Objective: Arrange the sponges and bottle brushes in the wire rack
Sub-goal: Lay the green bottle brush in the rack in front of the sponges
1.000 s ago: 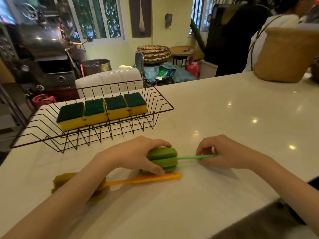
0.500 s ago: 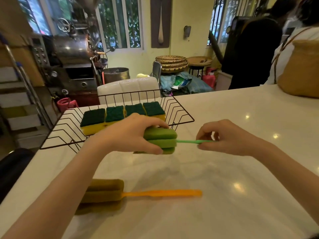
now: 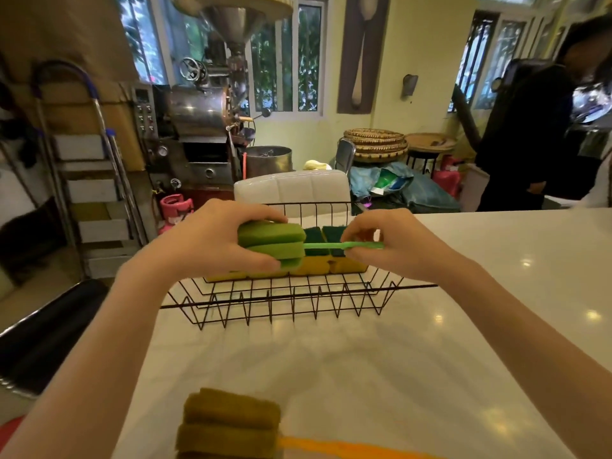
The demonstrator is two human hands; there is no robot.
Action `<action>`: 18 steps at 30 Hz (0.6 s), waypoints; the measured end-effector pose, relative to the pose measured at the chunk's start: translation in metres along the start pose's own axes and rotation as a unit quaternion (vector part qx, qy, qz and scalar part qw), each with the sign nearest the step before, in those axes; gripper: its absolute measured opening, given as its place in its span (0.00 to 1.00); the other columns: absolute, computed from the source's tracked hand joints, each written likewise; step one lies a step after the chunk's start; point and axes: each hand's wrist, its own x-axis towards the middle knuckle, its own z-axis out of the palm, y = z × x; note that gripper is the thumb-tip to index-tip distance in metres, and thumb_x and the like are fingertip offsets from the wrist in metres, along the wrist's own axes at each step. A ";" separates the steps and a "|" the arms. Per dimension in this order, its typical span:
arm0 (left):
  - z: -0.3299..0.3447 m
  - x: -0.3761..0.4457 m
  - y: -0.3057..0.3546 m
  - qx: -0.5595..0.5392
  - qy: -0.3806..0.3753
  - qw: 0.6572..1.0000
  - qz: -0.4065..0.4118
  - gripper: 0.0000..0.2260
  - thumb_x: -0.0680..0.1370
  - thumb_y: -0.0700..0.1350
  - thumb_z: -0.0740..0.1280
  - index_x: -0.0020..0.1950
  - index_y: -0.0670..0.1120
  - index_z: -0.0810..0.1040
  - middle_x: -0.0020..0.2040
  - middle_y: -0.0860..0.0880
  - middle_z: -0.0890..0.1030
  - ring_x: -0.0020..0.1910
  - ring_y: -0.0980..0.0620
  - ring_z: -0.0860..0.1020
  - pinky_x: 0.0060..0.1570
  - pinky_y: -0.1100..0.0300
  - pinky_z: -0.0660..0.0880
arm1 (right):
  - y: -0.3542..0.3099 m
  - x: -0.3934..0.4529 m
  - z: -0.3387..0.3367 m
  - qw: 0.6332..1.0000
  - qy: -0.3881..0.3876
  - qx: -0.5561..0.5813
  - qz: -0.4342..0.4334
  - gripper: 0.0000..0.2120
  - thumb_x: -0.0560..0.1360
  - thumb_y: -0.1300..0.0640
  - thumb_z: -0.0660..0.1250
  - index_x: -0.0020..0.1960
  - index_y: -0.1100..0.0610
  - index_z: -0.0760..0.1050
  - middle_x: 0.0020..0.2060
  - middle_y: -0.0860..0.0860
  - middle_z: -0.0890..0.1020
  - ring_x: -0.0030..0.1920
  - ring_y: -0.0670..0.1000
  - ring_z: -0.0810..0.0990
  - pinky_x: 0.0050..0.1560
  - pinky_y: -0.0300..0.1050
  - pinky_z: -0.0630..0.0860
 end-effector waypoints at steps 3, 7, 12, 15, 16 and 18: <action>-0.002 0.004 -0.019 0.021 0.013 0.999 -0.025 0.24 0.68 0.48 0.72 0.62 0.58 0.70 0.50 0.56 0.75 0.49 0.56 0.75 0.46 0.67 0.72 | 0.000 0.018 0.014 1.000 -0.010 0.000 -0.010 0.07 0.70 0.57 0.68 0.48 0.51 0.78 0.40 0.46 0.80 0.42 0.44 0.76 0.40 0.36 0.71; -0.002 0.011 -0.043 0.036 0.011 0.997 -0.064 0.23 0.69 0.47 0.71 0.62 0.55 0.71 0.52 0.55 0.74 0.52 0.54 0.73 0.49 0.63 0.71 | -0.002 0.033 0.030 0.998 -0.047 -0.027 -0.011 0.06 0.71 0.57 0.68 0.45 0.50 0.72 0.42 0.49 0.80 0.43 0.49 0.78 0.46 0.45 0.78; 0.006 0.019 -0.061 0.089 -0.049 0.989 -0.108 0.22 0.69 0.49 0.71 0.62 0.54 0.71 0.50 0.55 0.71 0.50 0.54 0.70 0.46 0.63 0.67 | -0.003 0.048 0.047 0.989 -0.120 -0.081 -0.002 0.04 0.73 0.57 0.65 0.44 0.48 0.75 0.43 0.48 0.80 0.44 0.48 0.77 0.47 0.42 0.75; 0.013 0.023 -0.068 0.115 -0.076 0.983 -0.123 0.20 0.68 0.47 0.72 0.59 0.52 0.72 0.50 0.54 0.73 0.50 0.53 0.71 0.48 0.61 0.68 | -0.007 0.055 0.052 0.979 -0.175 -0.105 0.020 0.08 0.75 0.58 0.62 0.47 0.50 0.80 0.47 0.48 0.80 0.45 0.49 0.77 0.49 0.44 0.75; 0.016 0.024 -0.070 0.122 -0.084 0.981 -0.128 0.20 0.68 0.47 0.72 0.58 0.51 0.72 0.50 0.53 0.74 0.50 0.53 0.72 0.48 0.60 0.69 | -0.009 0.056 0.053 0.977 -0.186 -0.105 0.025 0.10 0.75 0.59 0.62 0.48 0.51 0.81 0.50 0.49 0.81 0.45 0.48 0.77 0.50 0.44 0.75; 0.020 0.025 -0.073 0.128 -0.098 0.977 -0.140 0.19 0.68 0.46 0.71 0.57 0.51 0.72 0.50 0.53 0.74 0.50 0.52 0.72 0.48 0.60 0.70 | -0.011 0.055 0.056 0.973 -0.208 -0.098 0.029 0.12 0.76 0.60 0.60 0.51 0.52 0.80 0.53 0.50 0.81 0.41 0.45 0.74 0.48 0.41 0.73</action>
